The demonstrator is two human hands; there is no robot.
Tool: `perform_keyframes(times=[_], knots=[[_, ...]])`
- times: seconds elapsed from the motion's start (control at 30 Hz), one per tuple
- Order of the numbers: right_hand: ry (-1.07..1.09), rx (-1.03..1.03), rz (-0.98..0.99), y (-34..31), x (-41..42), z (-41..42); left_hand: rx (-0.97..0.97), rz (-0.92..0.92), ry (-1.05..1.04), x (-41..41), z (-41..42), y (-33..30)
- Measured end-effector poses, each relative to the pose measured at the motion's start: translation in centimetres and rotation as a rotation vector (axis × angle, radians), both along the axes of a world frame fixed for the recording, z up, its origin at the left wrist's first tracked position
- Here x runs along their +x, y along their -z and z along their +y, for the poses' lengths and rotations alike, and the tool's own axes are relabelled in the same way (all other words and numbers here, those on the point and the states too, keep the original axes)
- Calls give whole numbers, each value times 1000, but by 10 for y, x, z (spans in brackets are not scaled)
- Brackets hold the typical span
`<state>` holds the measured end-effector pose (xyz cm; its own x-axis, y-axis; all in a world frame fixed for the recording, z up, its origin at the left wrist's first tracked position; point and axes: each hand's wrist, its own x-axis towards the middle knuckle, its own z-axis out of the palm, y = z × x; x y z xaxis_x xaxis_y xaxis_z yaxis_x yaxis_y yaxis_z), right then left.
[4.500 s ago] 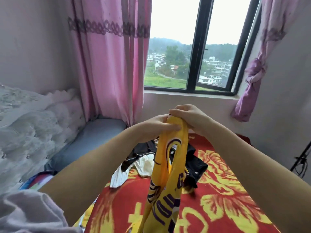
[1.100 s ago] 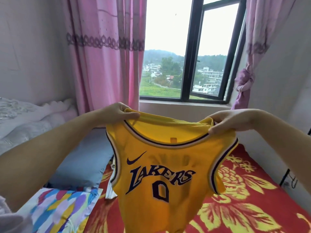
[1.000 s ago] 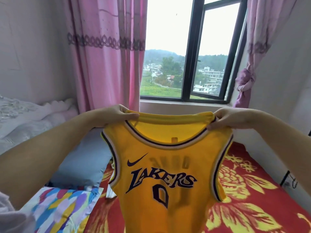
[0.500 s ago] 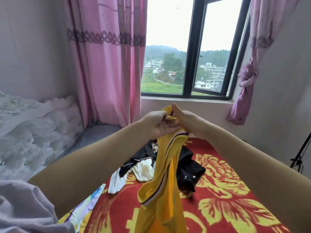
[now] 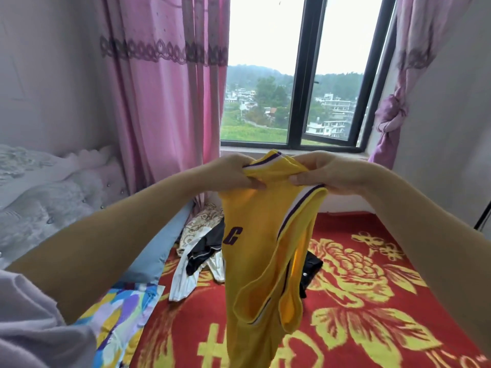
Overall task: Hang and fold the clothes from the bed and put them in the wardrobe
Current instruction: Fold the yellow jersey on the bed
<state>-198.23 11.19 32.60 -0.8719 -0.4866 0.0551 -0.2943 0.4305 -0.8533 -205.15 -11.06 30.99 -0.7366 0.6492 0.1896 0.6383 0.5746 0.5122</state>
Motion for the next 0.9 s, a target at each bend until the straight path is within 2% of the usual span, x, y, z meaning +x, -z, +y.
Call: perform_keyframes(times=[0.13, 0.3, 0.4, 0.53, 0.73, 0.8, 0.9], knots=[[3, 212, -90, -8, 0, 25, -14, 110, 86, -18, 7, -11], [407, 615, 153, 21, -43, 41, -97, 253, 68, -54, 34, 1], [602, 633, 303, 53, -76, 35, -172, 362, -85, -85, 52, 20], [654, 637, 487, 68, -114, 35, -203, 519, -265, -122, 71, 28], [629, 631, 724, 27, -132, 43, -96, 839, -263, -126, 64, -8], [524, 610, 711, 18, -124, 44, -93, 797, -211, -116, 58, -8], [375, 572, 504, 35, -104, 44, -87, 534, -29, -92, 50, 18]])
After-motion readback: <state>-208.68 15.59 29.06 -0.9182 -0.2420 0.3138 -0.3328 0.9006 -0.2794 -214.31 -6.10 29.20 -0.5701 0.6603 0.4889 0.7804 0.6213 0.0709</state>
